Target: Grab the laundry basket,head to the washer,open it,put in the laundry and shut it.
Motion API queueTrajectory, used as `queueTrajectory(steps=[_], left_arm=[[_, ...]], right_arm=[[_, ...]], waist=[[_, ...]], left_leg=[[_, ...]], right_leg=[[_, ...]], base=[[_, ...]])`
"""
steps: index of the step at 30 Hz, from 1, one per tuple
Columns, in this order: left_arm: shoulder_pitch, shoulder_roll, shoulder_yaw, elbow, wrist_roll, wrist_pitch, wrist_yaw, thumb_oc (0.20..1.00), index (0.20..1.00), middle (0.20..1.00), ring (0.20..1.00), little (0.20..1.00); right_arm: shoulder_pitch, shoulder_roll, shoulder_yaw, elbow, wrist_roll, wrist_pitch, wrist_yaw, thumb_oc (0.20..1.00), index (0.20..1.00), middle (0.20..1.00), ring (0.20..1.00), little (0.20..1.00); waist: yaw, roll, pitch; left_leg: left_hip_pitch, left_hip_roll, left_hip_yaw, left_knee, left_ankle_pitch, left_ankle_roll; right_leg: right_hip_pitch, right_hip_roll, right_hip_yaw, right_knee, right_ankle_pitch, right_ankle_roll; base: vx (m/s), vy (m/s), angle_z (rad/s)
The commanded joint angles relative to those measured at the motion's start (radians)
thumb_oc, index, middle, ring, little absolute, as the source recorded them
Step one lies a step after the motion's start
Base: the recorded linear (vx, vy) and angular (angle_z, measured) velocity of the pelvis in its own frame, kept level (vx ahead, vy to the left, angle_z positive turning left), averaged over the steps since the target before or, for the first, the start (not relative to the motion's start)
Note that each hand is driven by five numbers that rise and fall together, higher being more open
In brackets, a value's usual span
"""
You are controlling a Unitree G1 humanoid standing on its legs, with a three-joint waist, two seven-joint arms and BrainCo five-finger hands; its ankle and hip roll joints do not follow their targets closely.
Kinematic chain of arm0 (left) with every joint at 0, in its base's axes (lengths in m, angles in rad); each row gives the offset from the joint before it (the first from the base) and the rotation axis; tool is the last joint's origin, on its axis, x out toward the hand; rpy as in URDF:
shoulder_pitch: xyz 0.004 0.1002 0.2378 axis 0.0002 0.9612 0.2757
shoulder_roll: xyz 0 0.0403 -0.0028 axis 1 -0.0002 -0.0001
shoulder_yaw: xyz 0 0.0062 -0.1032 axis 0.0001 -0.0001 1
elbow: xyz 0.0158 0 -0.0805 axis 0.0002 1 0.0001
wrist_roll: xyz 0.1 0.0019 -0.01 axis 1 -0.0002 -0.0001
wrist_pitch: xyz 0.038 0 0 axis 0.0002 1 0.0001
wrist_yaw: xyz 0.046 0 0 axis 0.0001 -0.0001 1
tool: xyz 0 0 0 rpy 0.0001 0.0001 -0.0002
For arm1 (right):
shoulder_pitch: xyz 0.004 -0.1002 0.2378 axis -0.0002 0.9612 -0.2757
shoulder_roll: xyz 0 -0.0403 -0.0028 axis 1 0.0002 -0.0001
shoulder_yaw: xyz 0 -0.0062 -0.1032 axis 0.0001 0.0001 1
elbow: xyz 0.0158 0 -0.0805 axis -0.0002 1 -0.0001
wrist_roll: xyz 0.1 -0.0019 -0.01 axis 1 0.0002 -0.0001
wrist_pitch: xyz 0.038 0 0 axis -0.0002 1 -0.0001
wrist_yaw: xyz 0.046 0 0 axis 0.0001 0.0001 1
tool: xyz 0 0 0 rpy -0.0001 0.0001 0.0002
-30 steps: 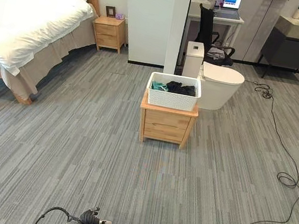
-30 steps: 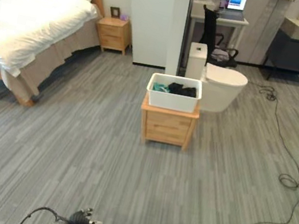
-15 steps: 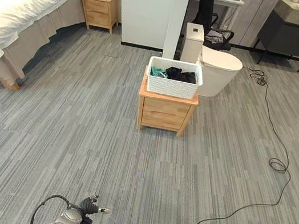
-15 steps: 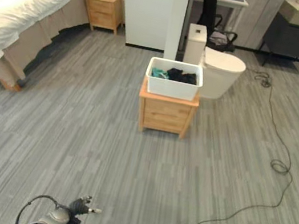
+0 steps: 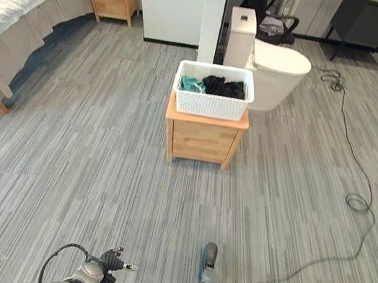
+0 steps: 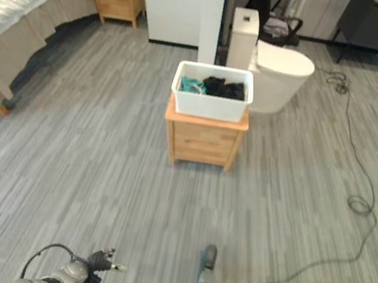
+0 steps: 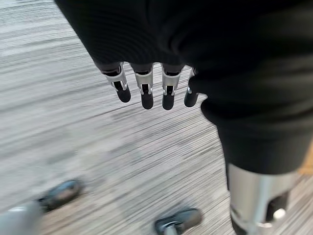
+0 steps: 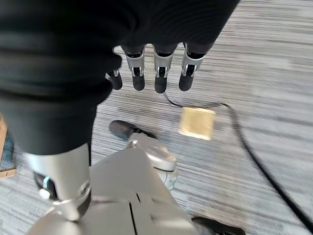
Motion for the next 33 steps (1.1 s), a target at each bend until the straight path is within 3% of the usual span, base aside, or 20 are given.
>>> queueTrajectory(steps=[1, 3, 4, 5, 7, 8, 9, 10, 13, 16, 17, 19, 20, 21, 23, 25, 29, 31, 32, 33], left_arm=[[-0.010, 0.023, -0.001, -0.023, 0.029, -0.019, 0.007, 1.000, 1.000, 1.000, 1.000, 1.000], [-0.007, 0.020, -0.007, -0.017, 0.045, -0.018, 0.005, 1.000, 1.000, 1.000, 1.000, 1.000], [-0.008, 0.021, -0.011, -0.016, 0.047, -0.017, 0.007, 1.000, 1.000, 1.000, 1.000, 1.000], [-0.007, 0.024, -0.015, -0.019, 0.042, -0.013, 0.011, 1.000, 1.000, 1.000, 1.000, 1.000], [-0.020, 0.029, -0.023, -0.031, 0.042, -0.010, 0.012, 1.000, 1.000, 1.000, 1.000, 1.000], [-0.035, 0.034, -0.032, -0.042, 0.040, -0.009, 0.014, 1.000, 1.000, 1.000, 1.000, 1.000], [-0.050, 0.038, -0.035, -0.047, 0.040, -0.008, 0.018, 1.000, 1.000, 1.000, 1.000, 1.000], [-0.066, 0.045, -0.036, -0.052, 0.039, -0.006, 0.025, 1.000, 1.000, 1.000, 1.000, 1.000], [-0.103, 0.043, -0.038, -0.055, 0.030, -0.008, 0.041, 1.000, 1.000, 1.000, 1.000, 1.000], [-0.105, 0.048, -0.036, -0.056, 0.030, -0.017, 0.052, 1.000, 1.000, 1.000, 1.000, 1.000], [-0.092, 0.054, -0.027, -0.057, 0.023, -0.023, 0.061, 1.000, 1.000, 1.000, 1.000, 1.000], [-0.082, 0.059, -0.018, -0.056, 0.014, -0.027, 0.066, 1.000, 1.000, 1.000, 1.000, 1.000], [-0.081, 0.059, -0.018, -0.056, 0.014, -0.027, 0.066, 1.000, 1.000, 1.000, 1.000, 1.000], [-0.072, 0.071, -0.006, -0.058, 0.017, -0.027, 0.071, 1.000, 1.000, 1.000, 1.000, 1.000], [-0.060, 0.084, 0.004, -0.060, 0.023, -0.026, 0.074, 1.000, 1.000, 1.000, 1.000, 1.000], [-0.048, 0.094, 0.014, -0.054, 0.024, -0.024, 0.082, 1.000, 1.000, 1.000, 1.000, 1.000], [-0.043, 0.098, 0.007, -0.054, 0.010, -0.030, 0.077, 1.000, 1.000, 1.000, 1.000, 1.000], [-0.051, 0.111, -0.010, -0.077, 0.030, -0.032, 0.089, 1.000, 1.000, 1.000, 1.000, 1.000], [-0.051, 0.111, -0.010, -0.077, 0.030, -0.032, 0.089, 1.000, 1.000, 1.000, 1.000, 1.000], [-0.056, 0.112, -0.013, -0.083, 0.027, -0.031, 0.088, 1.000, 1.000, 1.000, 1.000, 1.000]], right_arm=[[-0.011, -0.006, 0.063, 0.014, -0.038, -0.012, 0.004, 1.000, 1.000, 1.000, 1.000, 1.000], [-0.001, -0.007, 0.076, 0.019, -0.057, -0.012, 0.003, 1.000, 1.000, 1.000, 1.000, 1.000], [0.002, -0.009, 0.082, 0.017, -0.063, -0.013, 0.002, 1.000, 1.000, 1.000, 1.000, 1.000], [0.010, -0.018, 0.087, 0.011, -0.068, -0.011, 0.004, 1.000, 1.000, 1.000, 1.000, 1.000], [0.011, -0.029, 0.101, 0.003, -0.068, -0.013, 0.001, 1.000, 1.000, 1.000, 1.000, 1.000], [0.011, -0.037, 0.108, -0.001, -0.069, -0.014, -0.003, 1.000, 1.000, 1.000, 1.000, 1.000], [0.005, -0.037, 0.121, -0.004, -0.074, -0.014, -0.007, 1.000, 1.000, 1.000, 1.000, 1.000], [0.005, -0.039, 0.131, -0.015, -0.075, -0.014, -0.010, 1.000, 1.000, 1.000, 1.000, 1.000], [0.022, -0.047, 0.142, -0.029, -0.088, -0.016, -0.021, 1.000, 1.000, 1.000, 1.000, 1.000], [0.037, -0.060, 0.156, -0.068, -0.123, -0.025, -0.036, 1.000, 1.000, 1.000, 1.000, 1.000], [0.038, -0.075, 0.168, -0.098, -0.139, -0.034, -0.033, 1.000, 1.000, 1.000, 1.000, 1.000], [0.034, -0.084, 0.193, -0.120, -0.179, -0.043, -0.033, 1.000, 1.000, 1.000, 1.000, 1.000], [0.035, -0.084, 0.194, -0.121, -0.179, -0.042, -0.033, 1.000, 1.000, 1.000, 1.000, 1.000], [0.034, -0.090, 0.223, -0.152, -0.230, -0.045, -0.039, 1.000, 1.000, 1.000, 1.000, 1.000], [0.039, -0.088, 0.236, -0.165, -0.252, -0.044, -0.036, 1.000, 1.000, 1.000, 1.000, 1.000], [0.032, -0.072, 0.240, -0.143, -0.252, -0.042, -0.037, 1.000, 1.000, 1.000, 1.000, 1.000], [0.043, -0.056, 0.226, -0.110, -0.259, -0.038, -0.033, 1.000, 1.000, 1.000, 1.000, 1.000], [0.031, -0.037, 0.220, -0.095, -0.261, -0.033, -0.036, 1.000, 1.000, 1.000, 1.000, 1.000], [0.031, -0.037, 0.220, -0.095, -0.261, -0.033, -0.036, 1.000, 1.000, 1.000, 1.000, 1.000], [0.023, -0.032, 0.221, -0.087, -0.258, -0.033, -0.036, 1.000, 1.000, 1.000, 1.000, 1.000]], waist=[[-0.002, -0.040, -0.008], [-0.005, -0.040, -0.022], [-0.009, -0.038, -0.026], [-0.008, -0.043, -0.026], [-0.002, -0.062, -0.007], [0.007, -0.087, 0.008], [0.016, -0.098, 0.022], [0.019, -0.109, 0.031], [0.028, -0.101, 0.039], [0.033, -0.103, 0.040], [0.059, -0.093, 0.043], [0.074, -0.090, 0.048], [0.075, -0.092, 0.051], [0.068, -0.092, 0.049], [0.078, -0.093, 0.039], [0.113, -0.104, 0.020], [0.116, -0.116, 0.009], [0.125, -0.131, 0.008], [0.125, -0.131, 0.008], [0.129, -0.128, 0.005]], left_leg=[[-0.037, -0.139, 0.014, 0.088, 0.092, 0.009], [-0.037, -0.122, 0.002, 0.120, 0.116, -0.015], [-0.050, -0.115, -0.008, 0.169, 0.161, -0.041], [-0.118, -0.105, -0.003, 0.318, 0.261, -0.090], [-0.227, -0.078, 0.044, 0.535, 0.367, -0.135], [-0.288, -0.069, 0.081, 0.638, 0.385, -0.133], [-0.325, -0.047, 0.127, 0.710, 0.360, -0.123], [-0.376, -0.002, 0.198, 0.727, 0.356, -0.119], [-0.471, 0.052, 0.317, 0.607, 0.326, -0.108], [-0.532, 0.065, 0.333, 0.392, 0.319, -0.082], [-0.539, 0.058, 0.253, 0.182, 0.382, -0.083], [-0.552, 0.114, 0.205, 0.034, 0.441, -0.102], [-0.543, 0.111, 0.207, 0.025, 0.445, -0.103], [-0.548, 0.176, 0.275, -0.030, 0.475, -0.120], [-0.527, 0.193, 0.309, -0.025, 0.499, -0.125], [-0.544, 0.158, 0.224, 0.046, 0.477, -0.111], [-0.579, 0.106, 0.198, 0.146, 0.431, -0.085], [-0.584, 0.050, 0.240, 0.177, 0.375, -0.043], [-0.584, 0.050, 0.240, 0.177, 0.375, -0.043], [-0.581, 0.036, 0.246, 0.173, 0.361, -0.030]], right_leg=[[-0.004, -0.010, 0.036, -0.012, 0.048, 0.006], [0.015, 0.008, 0.025, -0.014, 0.042, -0.011], [0.031, 0.029, 0.027, -0.006, 0.037, -0.026], [0.075, 0.047, 0.012, -0.002, 0.007, -0.052], [0.131, 0.048, -0.004, -0.011, -0.025, -0.089], [0.157, 0.035, -0.005, -0.018, -0.042, -0.109], [0.177, 0.040, -0.011, -0.021, -0.059, -0.121], [0.199, 0.040, -0.026, -0.030, -0.075, -0.127], [0.259, 0.056, -0.068, -0.067, -0.110, -0.126], [0.301, 0.062, -0.070, -0.100, -0.130, -0.104], [0.337, 0.079, -0.052, -0.106, -0.154, -0.092], [0.365, 0.078, -0.032, -0.102, -0.180, -0.082], [0.369, 0.076, -0.031, -0.101, -0.183, -0.081], [0.393, 0.075, -0.025, -0.085, -0.211, -0.074], [0.417, 0.090, -0.002, -0.074, -0.231, -0.072], [0.458, 0.076, 0.045, -0.060, -0.271, -0.066], [0.479, 0.035, 0.068, 0.004, -0.290, -0.051], [0.423, -0.013, 0.063, 0.120, -0.223, -0.015], [0.423, -0.013, 0.063, 0.120, -0.223, -0.015], [0.391, -0.025, 0.066, 0.175, -0.177, -0.006]], base=[[0.33, -0.233, 0.89], [0.31, -0.283, 0.50], [0.36, -0.378, 0.37], [0.34, -0.367, 0.32], [0.24, -0.361, 0.18], [0.15, -0.352, 0.20], [0.16, -0.379, 0.20], [0.19, -0.330, 0.09], [0.20, -0.173, 0.29], [0.30, -0.013, 0.35], [0.48, 0.106, 0.00], [0.38, 0.099, -0.37], [0.40, 0.101, -0.65], [0.29, 0.064, -0.67], [0.50, 0.118, -0.43], [0.53, 0.190, -0.25], [0.35, 0.199, -0.56], [0.39, 0.299, -0.08], [0.18, 0.180, 0.06], [0.18, 0.172, 0.06]])
